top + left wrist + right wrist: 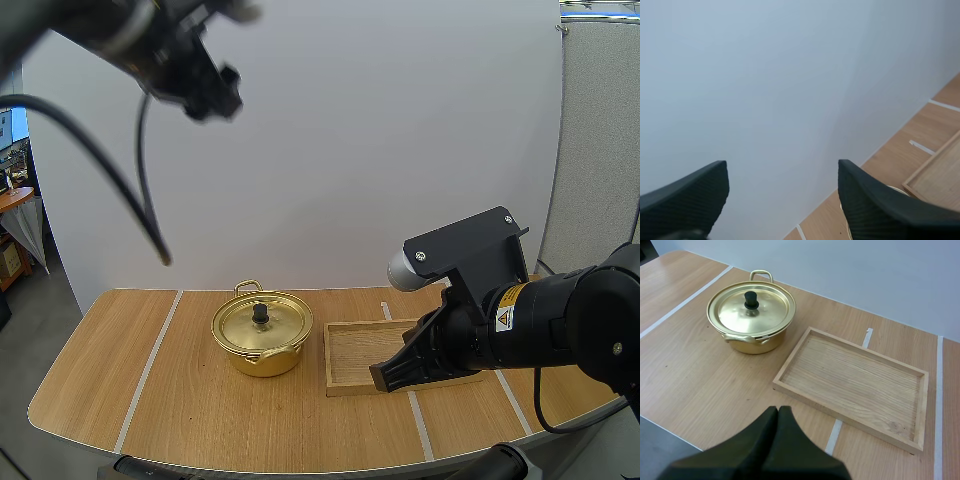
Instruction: Open the pot, put the pineapple inside, and close it
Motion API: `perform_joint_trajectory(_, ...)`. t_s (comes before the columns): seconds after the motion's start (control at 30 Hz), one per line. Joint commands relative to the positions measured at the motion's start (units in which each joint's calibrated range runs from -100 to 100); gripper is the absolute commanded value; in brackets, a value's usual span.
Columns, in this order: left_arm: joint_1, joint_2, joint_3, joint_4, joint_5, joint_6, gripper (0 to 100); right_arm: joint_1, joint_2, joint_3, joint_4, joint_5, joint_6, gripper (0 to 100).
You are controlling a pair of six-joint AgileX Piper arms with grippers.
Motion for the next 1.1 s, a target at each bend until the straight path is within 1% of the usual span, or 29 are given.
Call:
perform_joint_trajectory(0.0, 0.01, -6.2, -1.7, 1.8, 1.1, -1.1, 100, -0.2, -0.5, 0.1, -0.4, 0.1, -0.3, 0)
perform_joint_trajectory(0.17, 0.01, -15.5, -1.8, 2.6, 1.1, -1.2, 100, -0.8, -0.5, 0.1, -0.4, -0.5, -0.3, 0)
perform_joint_trajectory(0.33, 0.01, -23.1, -1.8, 2.6, 1.1, -4.3, 100, -1.9, -0.5, 0.1, -0.4, -0.8, -0.3, 0)
perform_joint_trajectory(0.53, 0.01, -28.7, -1.8, 2.6, 1.1, -7.3, 100, -2.7, -0.5, 0.1, -0.3, -0.8, -0.3, 0)
perform_joint_trajectory(0.63, 0.01, -30.9, 0.0, 2.5, 1.1, -8.4, 100, -2.7, -0.5, 0.1, -0.3, -0.8, -0.3, 0)
perform_joint_trajectory(0.67, 0.01, -31.7, 1.1, 2.5, 1.1, -8.6, 94, -2.8, -0.5, 0.1, -0.3, -0.8, -0.3, 0)
perform_joint_trajectory(0.7, 0.01, -32.5, 2.0, 2.5, 1.1, -8.9, 81, -2.9, -0.5, 0.1, -0.3, -0.8, -0.3, 0)
perform_joint_trajectory(0.73, 0.01, -33.1, 3.2, 2.5, 1.1, -9.3, 70, -3.0, -0.5, 0.1, -0.3, -0.8, -0.3, 0)
perform_joint_trajectory(0.77, 0.01, -34.0, 4.6, 2.5, 1.1, -9.9, 55, -3.1, -0.6, 0.1, -0.3, -0.8, -0.3, 0)
perform_joint_trajectory(0.83, 0.32, -35.9, 7.9, 2.5, 1.1, -10.3, 29, -3.4, -1.2, 0.1, -0.3, -1.0, -0.3, 0)
perform_joint_trajectory(0.87, 0.42, -36.6, 9.6, 2.5, 1.1, -10.4, 19, -3.7, -1.6, 0.1, -0.3, -1.0, -0.3, 0)
perform_joint_trajectory(0.9, 0.64, -37.7, 11.3, 2.1, 1.1, -10.9, 6, -3.9, -2.2, 0.1, -0.3, -1.4, -0.3, 0)
perform_joint_trajectory(0.93, 0.68, -38.7, 12.9, 2.1, 1.1, -11.7, 0, -4.1, -2.8, 0.1, -0.2, -2.0, -0.3, 0)
perform_joint_trajectory(1.07, 0.77, -43.5, 19.7, 2.0, 1.1, -13.2, 0, -5.0, -5.4, 0.1, -0.1, -4.5, -0.3, 0)
